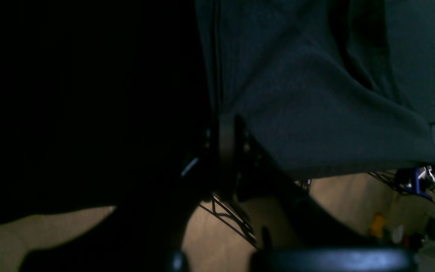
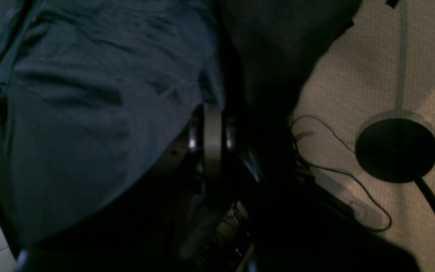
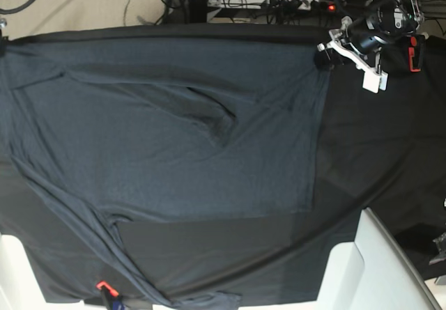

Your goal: Fold the T-shirt properly

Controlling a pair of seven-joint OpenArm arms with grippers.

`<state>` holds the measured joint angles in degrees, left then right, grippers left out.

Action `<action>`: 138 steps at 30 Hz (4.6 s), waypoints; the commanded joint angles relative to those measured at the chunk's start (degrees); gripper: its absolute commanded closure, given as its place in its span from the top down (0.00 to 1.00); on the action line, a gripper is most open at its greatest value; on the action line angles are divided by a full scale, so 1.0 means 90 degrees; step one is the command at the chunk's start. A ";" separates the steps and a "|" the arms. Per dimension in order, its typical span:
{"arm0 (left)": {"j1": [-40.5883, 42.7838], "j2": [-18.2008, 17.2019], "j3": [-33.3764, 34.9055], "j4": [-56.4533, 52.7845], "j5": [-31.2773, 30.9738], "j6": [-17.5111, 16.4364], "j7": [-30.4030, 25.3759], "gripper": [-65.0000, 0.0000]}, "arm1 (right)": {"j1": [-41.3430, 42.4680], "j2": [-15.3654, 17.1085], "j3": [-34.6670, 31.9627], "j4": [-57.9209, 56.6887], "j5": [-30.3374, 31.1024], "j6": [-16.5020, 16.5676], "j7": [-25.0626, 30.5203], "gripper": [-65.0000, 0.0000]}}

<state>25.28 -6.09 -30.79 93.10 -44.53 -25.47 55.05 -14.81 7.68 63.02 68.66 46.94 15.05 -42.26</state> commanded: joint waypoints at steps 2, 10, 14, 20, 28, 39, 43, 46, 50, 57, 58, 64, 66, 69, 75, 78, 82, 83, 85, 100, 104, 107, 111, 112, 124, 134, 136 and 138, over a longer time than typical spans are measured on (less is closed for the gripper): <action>0.0019 -0.0032 -0.0003 -0.0025 0.0098 -0.0007 -0.0153 0.00 | -0.0020 0.0138 0.0035 0.0092 0.0074 0.0052 0.0110 0.00; 0.0107 -0.0012 -0.0042 -0.0142 0.0225 -0.0017 -0.0163 0.00 | -0.0020 0.0138 0.0016 0.0083 0.0074 0.0052 0.0110 0.01; 0.0136 -0.0012 -0.0042 -0.0132 0.0225 -0.0017 -0.0163 0.00 | -0.0020 0.0138 -0.0004 0.0083 0.0074 0.0052 0.0110 0.01; 0.0166 -0.0012 -0.0042 -0.0132 0.0245 0.0003 -0.0163 0.00 | -0.0020 0.0138 0.0035 0.0083 0.0084 0.0052 0.0119 0.28; 0.0156 -0.0042 -0.0071 -0.0132 0.0245 0.0012 -0.0163 0.66 | -0.0020 0.0138 0.0045 0.0131 0.0103 0.0052 0.0149 0.44; 0.0000 -0.0383 -0.1644 -0.0122 0.0206 -0.0027 -0.0153 0.96 | 0.0126 0.0499 -0.0356 0.0464 -0.0043 0.0091 0.0393 0.44; -0.0030 -0.0637 -0.1546 0.0093 0.0245 -0.0183 -0.0153 0.96 | 0.0537 0.1134 -0.1479 0.0376 -0.0121 0.0111 0.0578 0.44; -0.0020 -0.0637 -0.1449 0.0591 0.0245 -0.0583 -0.0153 0.96 | 0.1074 0.1798 -0.2768 -0.0201 -0.0121 0.0521 0.1262 0.44; -0.0030 -0.0579 -0.1439 0.0835 0.0245 -0.0691 -0.0153 0.96 | 0.2285 0.2619 -0.4595 -0.1910 -0.0121 0.1009 0.2122 0.44; 0.0029 -0.0462 -0.1498 0.0825 0.0245 -0.0691 -0.0153 0.96 | 0.4014 0.2961 -0.7193 -0.4860 -0.0121 0.1009 0.4320 0.44; 0.0029 -0.0462 -0.1498 0.0825 0.0245 -0.0691 -0.0153 0.96 | 0.4200 0.2961 -0.7623 -0.5202 -0.0121 0.1009 0.4573 0.44; 0.0029 -0.0452 -0.1507 0.0825 0.0245 -0.0691 -0.0153 0.96 | 0.4522 0.2717 -0.8580 -0.6306 -0.0112 0.0990 0.5472 0.44; 0.0029 -0.0452 -0.1507 0.0825 0.0245 -0.0691 -0.0153 0.96 | 0.4522 0.2678 -0.8580 -0.6452 -0.0112 0.0970 0.5501 0.44; 0.0029 -0.0452 -0.1507 0.0825 0.0245 -0.0691 -0.0153 0.96 | 0.4512 0.2678 -0.8619 -0.6472 -0.0112 0.0404 0.5511 0.44; 0.0029 -0.0452 -0.1498 0.0825 0.0245 -0.0691 -0.0153 0.96 | 0.4512 0.2717 -0.8600 -0.6442 -0.0112 0.0062 0.5511 0.44; 0.0029 -0.0452 -0.1498 0.0796 0.0245 -0.0691 -0.0153 0.96 | 0.4512 0.2717 -0.8580 -0.6423 -0.0112 0.0062 0.5511 0.44; 0.0029 -0.0452 -0.1507 0.0552 0.0245 -0.0691 -0.0153 0.96 | 0.4512 0.2726 -0.8580 -0.6208 -0.0112 0.0062 0.5521 0.44; 0.0029 -0.0452 -0.1507 0.0483 0.0245 -0.0691 -0.0153 0.96 | 0.4512 0.2756 -0.8570 -0.6179 -0.0092 0.0062 0.5521 0.44; 0.0029 -0.0452 -0.1507 0.0386 0.0245 -0.0691 -0.0163 0.96 | 0.4512 0.2814 -0.8570 -0.6198 -0.0082 0.0052 0.5501 0.44; 0.0009 -0.0452 -0.1507 0.0386 0.0245 -0.0691 -0.0163 0.96 | 0.4502 0.2541 -0.8619 -0.6482 -0.0112 0.0042 0.5482 0.43; 0.0009 -0.0452 -0.1498 0.0396 0.0245 -0.0691 -0.0163 0.96 | 0.4376 0.2511 -0.8629 -0.6482 -0.0112 0.0042 0.5482 0.36; 0.0019 -0.0452 -0.1498 0.0415 0.0245 -0.0691 -0.0163 0.96 | 0.4356 0.2521 -0.8580 -0.6462 -0.0112 0.0042 0.5482 0.04; 0.0019 -0.0452 -0.1468 0.0435 0.0245 -0.0691 -0.0163 0.96 | 0.4346 0.2541 -0.8570 -0.6413 -0.0092 0.0042 0.5482 0.01; 0.0019 -0.0452 -0.1459 0.0435 0.0245 -0.0691 -0.0163 0.96 | 0.4356 0.2551 -0.8570 -0.6394 -0.0082 0.0042 0.5482 0.00; -0.0010 -0.0452 -0.1459 0.0435 0.0245 -0.0691 -0.0153 0.96 | 0.2930 0.2726 -0.7467 -0.4508 -0.0102 0.0052 0.5482 0.00; -0.0020 -0.0452 -0.1449 0.0435 0.0245 -0.0671 -0.0143 0.96 | 0.1601 0.2687 -0.5679 -0.2008 -0.0112 0.0052 0.3792 0.00; -0.0020 -0.0462 -0.1449 0.0435 0.0245 -0.0671 -0.0143 0.96 | 0.1386 0.2668 -0.5357 -0.1685 -0.0112 0.0052 0.3421 0.00; -0.0020 -0.0462 -0.1449 0.0435 0.0245 -0.0671 -0.0143 0.96 | 0.1152 0.2648 -0.5103 -0.1324 -0.0112 0.0052 0.3118 0.00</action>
<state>24.95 -9.45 -43.51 95.88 -41.43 -31.51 54.65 -4.93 30.20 16.60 56.14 45.47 15.44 -15.44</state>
